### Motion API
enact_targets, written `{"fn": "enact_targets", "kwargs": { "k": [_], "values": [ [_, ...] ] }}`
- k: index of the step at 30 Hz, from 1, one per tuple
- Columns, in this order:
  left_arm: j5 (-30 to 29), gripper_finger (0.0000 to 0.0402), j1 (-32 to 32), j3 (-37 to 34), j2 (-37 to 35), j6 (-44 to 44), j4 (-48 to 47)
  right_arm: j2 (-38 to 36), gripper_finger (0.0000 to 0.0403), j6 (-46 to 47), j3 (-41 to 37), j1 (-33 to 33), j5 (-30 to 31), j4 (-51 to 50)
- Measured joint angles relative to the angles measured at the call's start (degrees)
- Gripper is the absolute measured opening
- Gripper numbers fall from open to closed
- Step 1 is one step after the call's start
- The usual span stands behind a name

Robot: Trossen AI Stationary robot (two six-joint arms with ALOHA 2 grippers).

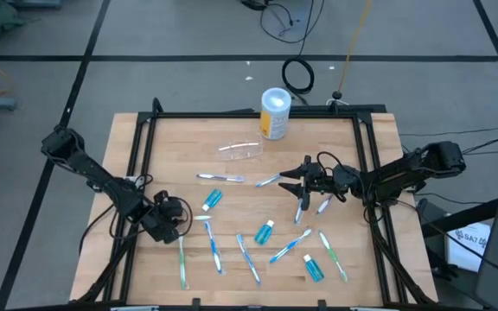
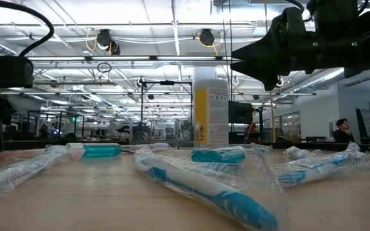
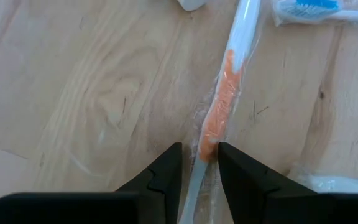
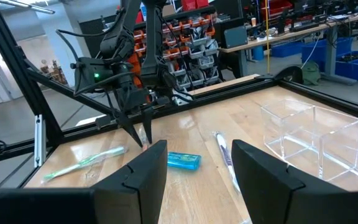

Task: Pick & Place toothbrushing station
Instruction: Put the orange toothbrush into the left section of the transparent organizer

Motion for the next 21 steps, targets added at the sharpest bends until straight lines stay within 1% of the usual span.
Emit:
{"fn": "enact_targets", "kwargs": {
  "k": [2,6,7,8,12,15,18,21],
  "values": [
    [0.0,0.0079,0.0,0.0,0.0,1.1,0.0,0.0,0.0171,0.0,0.0,0.0,0.0,0.0],
    [0.1,0.0019,0.0,0.0,0.0,2.7,0.3,0.0,0.0171,0.0,0.0,0.0,0.0,0.0],
    [0.1,0.0013,0.0,0.0,0.0,2.5,0.3,0.0,0.0171,0.0,0.0,0.0,0.0,0.0],
    [0.1,0.0012,0.0,0.0,0.0,1.9,0.4,0.0,0.0171,0.0,0.0,0.0,0.0,0.0],
    [0.2,0.0032,-0.1,0.0,-0.1,1.5,0.5,0.0,0.0171,0.0,0.0,0.0,0.0,0.0],
    [1.3,0.0029,-0.5,0.7,-0.1,5.8,0.4,0.0,0.0171,0.0,0.0,0.0,0.0,0.0],
    [1.5,0.0009,-0.4,2.7,-0.1,11.2,0.3,0.0,0.0171,0.0,0.0,0.0,0.0,0.5],
    [-2.6,0.001,-0.4,5.0,-0.1,16.7,-0.1,0.0,0.0171,0.0,0.0,0.0,0.0,1.0]
  ]
}}
